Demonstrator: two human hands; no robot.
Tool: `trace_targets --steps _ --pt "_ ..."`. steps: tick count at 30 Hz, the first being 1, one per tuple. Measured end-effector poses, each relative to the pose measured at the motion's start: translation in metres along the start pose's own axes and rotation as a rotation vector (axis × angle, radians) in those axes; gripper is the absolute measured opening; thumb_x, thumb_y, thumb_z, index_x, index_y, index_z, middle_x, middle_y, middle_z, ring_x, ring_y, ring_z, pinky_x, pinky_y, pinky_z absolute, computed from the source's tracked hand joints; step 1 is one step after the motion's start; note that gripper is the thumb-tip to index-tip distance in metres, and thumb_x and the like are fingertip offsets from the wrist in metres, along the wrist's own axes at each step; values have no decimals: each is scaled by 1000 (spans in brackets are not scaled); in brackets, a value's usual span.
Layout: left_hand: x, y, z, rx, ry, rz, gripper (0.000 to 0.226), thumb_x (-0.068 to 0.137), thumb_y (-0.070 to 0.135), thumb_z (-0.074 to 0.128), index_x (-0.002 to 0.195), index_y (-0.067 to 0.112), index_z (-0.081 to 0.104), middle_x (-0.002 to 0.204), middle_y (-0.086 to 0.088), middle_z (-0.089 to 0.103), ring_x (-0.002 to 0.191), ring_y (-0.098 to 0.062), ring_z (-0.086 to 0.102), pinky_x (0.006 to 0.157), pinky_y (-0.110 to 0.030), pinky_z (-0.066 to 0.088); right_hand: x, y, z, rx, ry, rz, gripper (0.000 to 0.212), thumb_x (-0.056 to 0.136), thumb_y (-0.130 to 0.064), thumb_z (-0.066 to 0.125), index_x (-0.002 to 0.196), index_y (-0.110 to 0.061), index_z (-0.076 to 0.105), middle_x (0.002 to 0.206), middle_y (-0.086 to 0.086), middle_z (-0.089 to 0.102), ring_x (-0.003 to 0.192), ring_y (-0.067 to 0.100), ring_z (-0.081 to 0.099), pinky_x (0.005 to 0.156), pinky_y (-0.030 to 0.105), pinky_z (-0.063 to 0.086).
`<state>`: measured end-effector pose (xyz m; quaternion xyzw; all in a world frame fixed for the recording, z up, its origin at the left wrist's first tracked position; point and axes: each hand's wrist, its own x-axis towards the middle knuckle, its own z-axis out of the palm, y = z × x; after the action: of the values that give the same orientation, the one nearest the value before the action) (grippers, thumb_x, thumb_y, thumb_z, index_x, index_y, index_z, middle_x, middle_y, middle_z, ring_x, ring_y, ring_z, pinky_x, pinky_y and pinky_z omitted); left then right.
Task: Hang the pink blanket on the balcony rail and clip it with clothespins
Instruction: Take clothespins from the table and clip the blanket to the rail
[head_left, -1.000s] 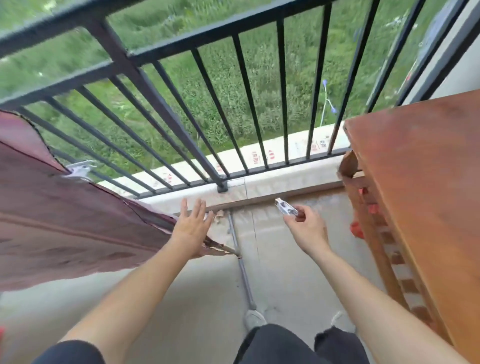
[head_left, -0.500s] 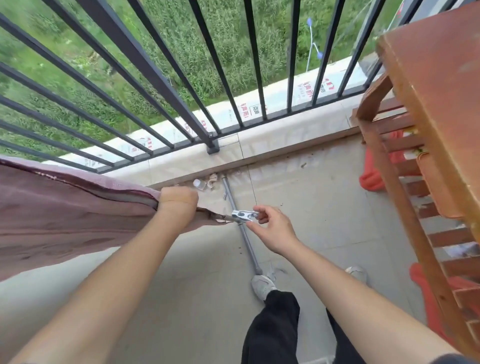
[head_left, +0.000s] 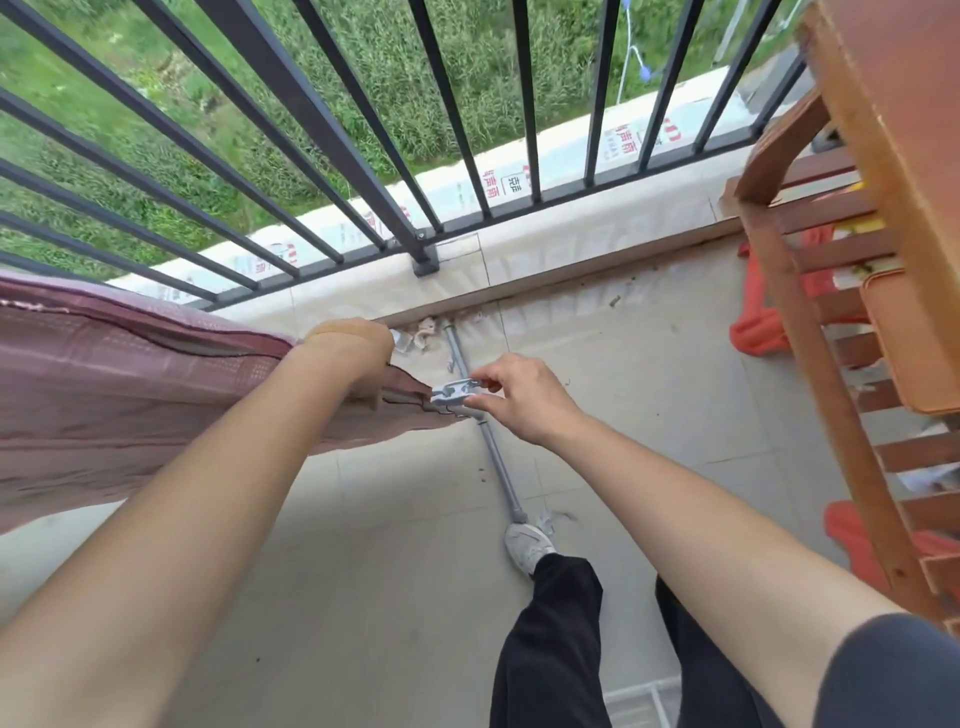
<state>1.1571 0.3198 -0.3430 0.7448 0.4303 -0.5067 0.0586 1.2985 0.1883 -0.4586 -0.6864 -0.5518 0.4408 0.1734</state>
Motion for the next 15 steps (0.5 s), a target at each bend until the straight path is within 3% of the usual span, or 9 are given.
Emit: trace_targets --steps 3,5,7,11,15 --pt "-3 2 5 273 51 37 43 81 30 74 119 20 56 120 -2 58 112 -25 54 78 -35 40 -3 -6 7 35 2 -3 36 86 -43 69 118 -26 71 106 4 65 101 22 61 90 31 47" --pt "-3 5 8 331 90 67 31 91 13 56 122 16 56 122 -3 60 111 -26 56 77 -35 37 -5 -8 10 44 2 -8 38 86 -43 69 120 -25 70 108 4 65 102 22 61 92 32 47" --pt "-5 7 7 353 67 106 27 92 8 54 118 11 57 120 -7 62 106 -28 60 73 -35 39 -4 -7 12 49 15 -8 41 87 -44 68 122 -23 69 109 4 65 104 22 61 93 31 47" --pt "-1 -1 9 233 54 135 12 86 11 63 98 10 61 102 -10 64 81 -28 54 69 -33 46 -1 -4 9 84 47 -3 41 90 -42 66 125 -21 67 110 5 64 104 21 60 93 31 45" --pt "7 -15 10 -9 103 97 17 76 22 75 89 14 70 92 -10 64 77 -31 58 62 -27 41 6 -5 8 77 37 -63 38 91 -38 67 124 -19 69 106 7 65 104 23 61 91 27 42"
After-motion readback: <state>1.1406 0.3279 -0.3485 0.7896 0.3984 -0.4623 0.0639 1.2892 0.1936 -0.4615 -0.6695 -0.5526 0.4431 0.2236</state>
